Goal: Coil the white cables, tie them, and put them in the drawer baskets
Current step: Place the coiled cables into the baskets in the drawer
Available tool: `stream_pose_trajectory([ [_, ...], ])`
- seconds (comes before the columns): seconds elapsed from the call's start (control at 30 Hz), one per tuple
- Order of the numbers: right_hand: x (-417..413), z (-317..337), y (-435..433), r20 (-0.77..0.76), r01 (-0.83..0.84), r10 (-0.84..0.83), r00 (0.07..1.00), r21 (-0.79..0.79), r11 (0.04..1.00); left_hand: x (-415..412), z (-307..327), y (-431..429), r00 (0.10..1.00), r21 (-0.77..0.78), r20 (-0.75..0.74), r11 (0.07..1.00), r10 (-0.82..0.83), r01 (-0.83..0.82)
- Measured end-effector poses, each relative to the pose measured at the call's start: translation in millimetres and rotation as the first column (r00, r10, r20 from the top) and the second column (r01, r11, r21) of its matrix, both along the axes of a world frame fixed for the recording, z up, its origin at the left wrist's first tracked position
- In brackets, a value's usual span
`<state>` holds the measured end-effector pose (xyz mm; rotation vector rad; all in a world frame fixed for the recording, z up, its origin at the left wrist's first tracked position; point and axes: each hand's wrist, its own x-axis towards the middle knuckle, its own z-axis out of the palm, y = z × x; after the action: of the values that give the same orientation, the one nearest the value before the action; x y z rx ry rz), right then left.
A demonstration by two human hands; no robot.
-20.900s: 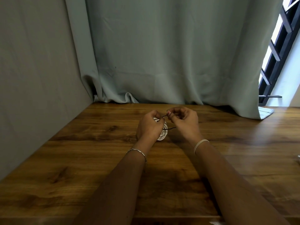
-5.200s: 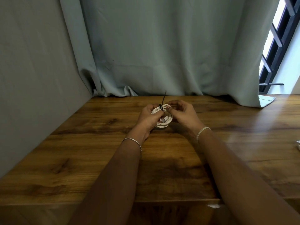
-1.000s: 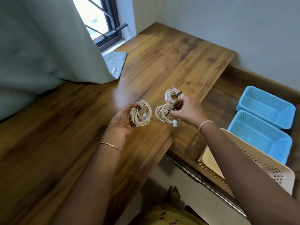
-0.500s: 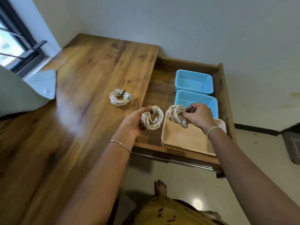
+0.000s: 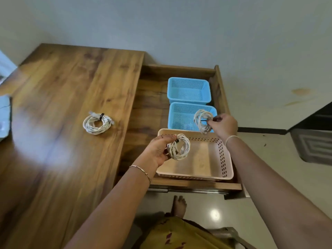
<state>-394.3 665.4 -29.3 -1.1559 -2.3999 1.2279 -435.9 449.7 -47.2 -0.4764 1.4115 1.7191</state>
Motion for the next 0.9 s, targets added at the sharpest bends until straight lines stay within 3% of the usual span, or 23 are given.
stream_pose_trajectory([
  [0.27,-52,-38,39,0.203,-0.111,0.111,0.973,-0.012,0.994,-3,-36,33,0.995,-0.054,0.085,0.997,-0.051,0.056],
  [0.5,-86,-72,49,0.280,-0.131,0.143,0.949,-0.060,0.989,-5,-57,30,0.991,-0.101,0.137,0.995,-0.005,0.018],
  [0.63,-95,-82,49,0.349,-0.223,0.206,0.914,0.009,0.975,-5,-63,34,0.993,-0.135,0.108,0.989,-0.045,0.059],
  [0.9,-91,-79,51,0.342,-0.290,0.232,0.911,0.130,0.948,4,-70,49,0.983,-0.232,0.089,0.957,-0.158,0.175],
])
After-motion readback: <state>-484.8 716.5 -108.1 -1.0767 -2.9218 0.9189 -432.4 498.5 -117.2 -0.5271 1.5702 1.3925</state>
